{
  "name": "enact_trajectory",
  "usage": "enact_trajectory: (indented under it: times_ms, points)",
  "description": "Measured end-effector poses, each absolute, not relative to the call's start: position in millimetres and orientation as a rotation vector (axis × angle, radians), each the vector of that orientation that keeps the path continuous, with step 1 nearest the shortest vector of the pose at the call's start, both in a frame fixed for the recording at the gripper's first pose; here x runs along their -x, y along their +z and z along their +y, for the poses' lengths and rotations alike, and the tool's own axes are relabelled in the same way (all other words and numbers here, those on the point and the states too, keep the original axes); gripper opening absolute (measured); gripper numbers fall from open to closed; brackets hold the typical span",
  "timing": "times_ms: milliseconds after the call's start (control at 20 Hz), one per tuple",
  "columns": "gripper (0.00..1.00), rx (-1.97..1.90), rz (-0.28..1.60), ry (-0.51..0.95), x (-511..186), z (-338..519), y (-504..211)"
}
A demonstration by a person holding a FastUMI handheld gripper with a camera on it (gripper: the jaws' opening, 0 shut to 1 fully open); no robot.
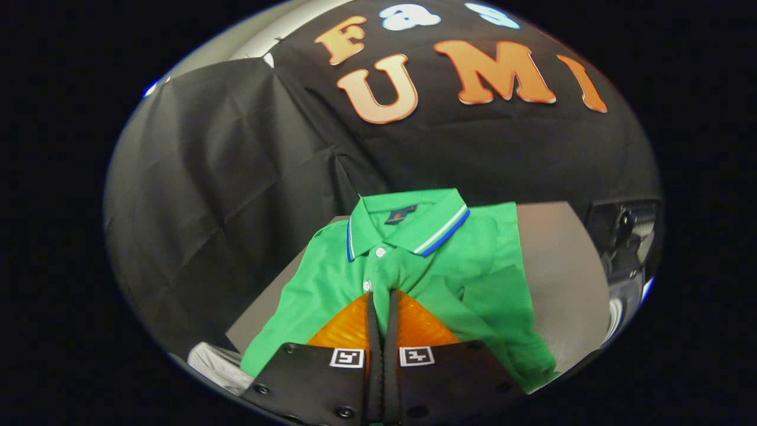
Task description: Put the clothes into the washing machine and then close the washing machine lid.
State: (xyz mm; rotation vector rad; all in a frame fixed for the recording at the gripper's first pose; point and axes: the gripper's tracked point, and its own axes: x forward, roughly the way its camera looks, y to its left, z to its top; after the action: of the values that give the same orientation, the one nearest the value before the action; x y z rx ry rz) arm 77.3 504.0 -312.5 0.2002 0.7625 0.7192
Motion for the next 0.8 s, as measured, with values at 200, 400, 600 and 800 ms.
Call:
enact_trajectory:
  times_ms: [200,400,600,800]
  points:
    - [0.08,-0.259,0.625,0.739,-80.2,505.6,-290.4]
    - [0.08,-0.316,0.451,0.792,-71.9,506.5,-236.3]
    - [0.08,-0.300,0.298,0.796,-58.9,487.5,-177.3]
    - [0.08,-0.294,0.237,0.756,-56.8,452.6,-133.1]
